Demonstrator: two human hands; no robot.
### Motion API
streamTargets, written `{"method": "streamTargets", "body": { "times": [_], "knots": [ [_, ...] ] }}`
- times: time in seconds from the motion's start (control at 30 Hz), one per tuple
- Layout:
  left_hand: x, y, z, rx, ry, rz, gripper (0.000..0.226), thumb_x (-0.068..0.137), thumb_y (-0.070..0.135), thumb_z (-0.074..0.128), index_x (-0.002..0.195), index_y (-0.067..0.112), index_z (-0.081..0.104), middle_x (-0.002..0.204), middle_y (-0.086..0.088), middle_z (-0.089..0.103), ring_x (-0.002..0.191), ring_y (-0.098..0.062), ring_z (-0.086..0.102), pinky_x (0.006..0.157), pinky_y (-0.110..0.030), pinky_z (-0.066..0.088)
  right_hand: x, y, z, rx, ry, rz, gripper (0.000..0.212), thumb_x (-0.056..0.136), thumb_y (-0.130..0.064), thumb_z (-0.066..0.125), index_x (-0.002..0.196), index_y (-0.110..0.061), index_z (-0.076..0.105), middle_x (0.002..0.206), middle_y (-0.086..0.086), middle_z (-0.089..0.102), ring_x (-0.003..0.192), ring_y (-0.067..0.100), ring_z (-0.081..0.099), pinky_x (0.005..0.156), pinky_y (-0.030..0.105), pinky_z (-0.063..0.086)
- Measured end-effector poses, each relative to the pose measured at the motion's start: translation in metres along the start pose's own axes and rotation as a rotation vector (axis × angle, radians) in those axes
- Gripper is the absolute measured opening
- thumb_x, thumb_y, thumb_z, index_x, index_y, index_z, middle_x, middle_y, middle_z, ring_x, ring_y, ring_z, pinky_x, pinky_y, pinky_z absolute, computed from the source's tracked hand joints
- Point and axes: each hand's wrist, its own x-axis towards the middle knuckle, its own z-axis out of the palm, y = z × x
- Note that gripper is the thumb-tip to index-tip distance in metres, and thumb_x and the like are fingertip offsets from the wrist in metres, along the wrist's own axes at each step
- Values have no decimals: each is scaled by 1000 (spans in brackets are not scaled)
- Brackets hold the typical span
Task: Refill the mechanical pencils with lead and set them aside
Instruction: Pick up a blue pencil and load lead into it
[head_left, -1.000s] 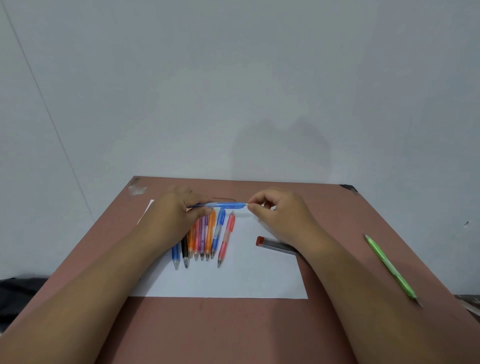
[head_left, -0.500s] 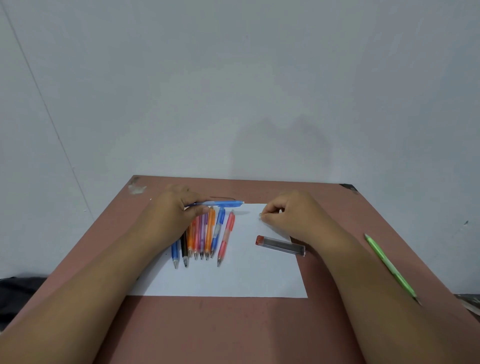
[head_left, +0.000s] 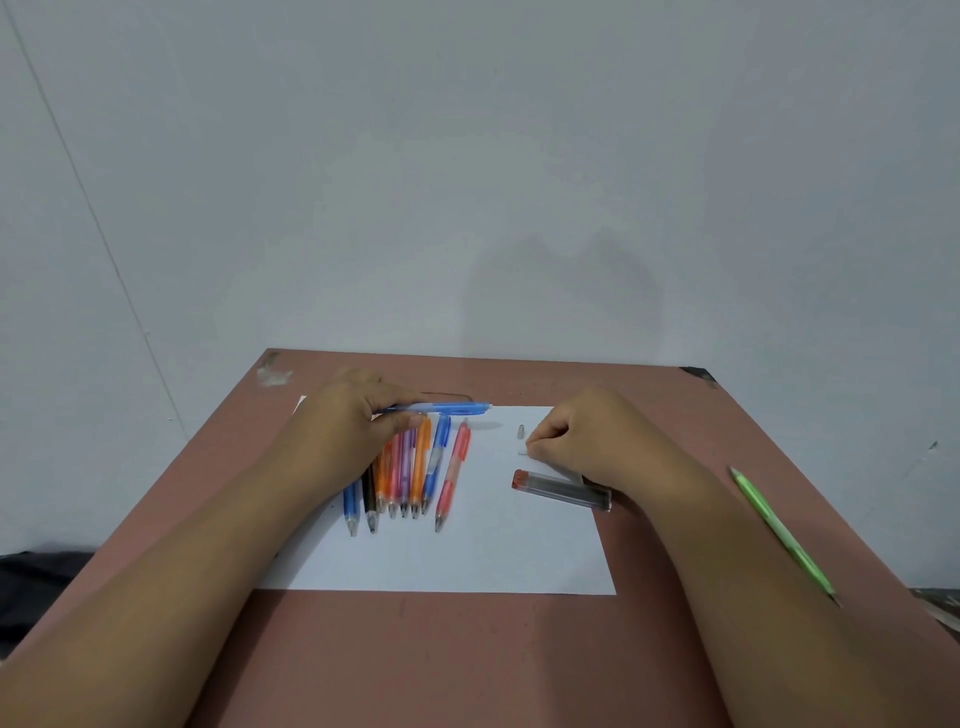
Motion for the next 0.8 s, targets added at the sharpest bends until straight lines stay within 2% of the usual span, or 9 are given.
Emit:
{"method": "streamTargets", "body": {
  "times": [0.07,0.13,0.23,0.4,0.57,0.63,0.73,0.8],
  "knots": [
    [0,0,0,9,0,4,26,94,38,67,119,35,73,88,19,61,93,2,52,73,-16,38,-4,0,-4,122,65,7,12,85,-21,69,81,-21,81,86,-12,75,79,8,68,72,32,55],
    [-1,3,-1,-4,0,6,27,94,35,68,120,33,73,88,21,59,93,3,52,74,-14,37,-6,-2,-6,274,189,-38,13,87,-19,73,80,-25,82,81,-23,73,78,-3,65,70,19,52],
    [-1,9,-2,-7,-6,19,28,94,33,67,121,30,73,88,26,56,92,4,52,73,-12,37,-6,-6,-1,372,330,-141,10,88,-20,76,92,-27,82,78,-17,71,73,-4,58,66,8,41],
    [-2,11,-2,-10,-23,22,29,94,33,67,123,31,72,89,19,59,92,-6,53,74,-15,38,-1,-15,11,296,291,-239,22,88,-33,78,109,-36,77,90,-18,67,82,5,57,68,9,43],
    [-3,15,-1,2,-3,60,29,93,32,68,122,32,73,88,16,60,90,-7,50,76,-19,41,2,-21,18,185,266,-262,16,92,-31,74,108,-31,78,94,-23,64,85,1,57,66,8,40],
    [-4,18,-1,-9,3,31,33,93,35,67,126,33,69,97,16,62,99,-6,49,85,-25,44,3,-19,17,203,313,-271,13,92,-27,74,103,-28,80,90,-23,64,86,-1,58,69,6,41],
    [-5,23,-4,-7,48,-32,48,91,43,69,138,37,58,126,16,60,121,-6,47,99,-24,37,8,-12,13,293,383,-216,9,90,-22,76,97,-26,81,86,-19,65,82,-8,57,71,4,39],
    [-6,24,-6,7,74,-54,54,90,46,69,141,38,54,138,14,55,130,-8,44,104,-26,35,12,-5,10,315,399,-139,9,90,-21,75,95,-27,81,84,-17,64,79,-10,56,70,4,37]
  ]
}}
